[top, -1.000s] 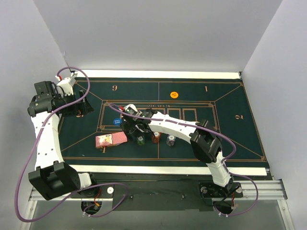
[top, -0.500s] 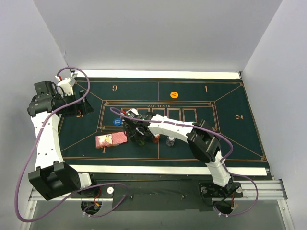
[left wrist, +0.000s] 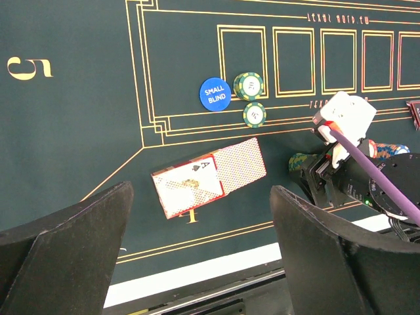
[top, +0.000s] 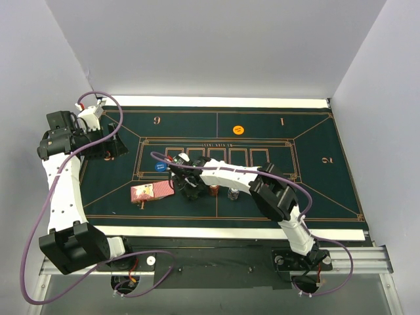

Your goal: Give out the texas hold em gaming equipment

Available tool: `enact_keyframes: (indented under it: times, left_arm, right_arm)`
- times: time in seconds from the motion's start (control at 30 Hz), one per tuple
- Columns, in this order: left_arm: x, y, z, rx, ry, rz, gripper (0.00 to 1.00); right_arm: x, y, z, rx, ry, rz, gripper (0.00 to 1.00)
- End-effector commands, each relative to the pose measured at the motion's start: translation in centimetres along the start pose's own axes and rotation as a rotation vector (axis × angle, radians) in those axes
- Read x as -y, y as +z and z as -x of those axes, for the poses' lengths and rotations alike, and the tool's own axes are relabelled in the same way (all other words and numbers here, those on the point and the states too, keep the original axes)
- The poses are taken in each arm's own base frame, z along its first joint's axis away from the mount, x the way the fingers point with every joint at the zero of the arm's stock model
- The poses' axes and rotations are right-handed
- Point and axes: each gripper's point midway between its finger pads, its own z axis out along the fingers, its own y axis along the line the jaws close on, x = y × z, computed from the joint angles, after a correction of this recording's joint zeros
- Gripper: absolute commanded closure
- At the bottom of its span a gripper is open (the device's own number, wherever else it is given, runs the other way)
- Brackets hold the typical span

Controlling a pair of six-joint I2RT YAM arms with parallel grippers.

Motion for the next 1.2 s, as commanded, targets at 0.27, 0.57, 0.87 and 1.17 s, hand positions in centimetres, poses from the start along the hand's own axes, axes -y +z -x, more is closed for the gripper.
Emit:
enact_keyframes:
  times: [0.27, 0.57, 0.87, 1.17]
  left_arm:
    - [0.6, -1.7, 1.7, 0.071, 0.041, 0.008, 0.03]
    - [0.6, -1.8, 1.5, 0.07, 0.045, 0.006, 0.03]
    - [0.6, -1.6, 1.3, 0.068, 0.043, 0.004, 0.03]
    - [0.5, -1.5, 1.3, 0.069, 0.047, 0.007, 0.03]
  right_arm:
    - [0.4, -1.4, 0.3, 0.013, 0.017, 0.002, 0.46]
    - [0.5, -3.1, 1.5, 0.048, 0.012, 0.003, 0.42]
    - [0.2, -4.1, 2.3, 0.079, 0.017, 0.015, 0.56]
    - [0.3, -2.9, 1.2, 0.035, 0.015, 0.0, 0.62]
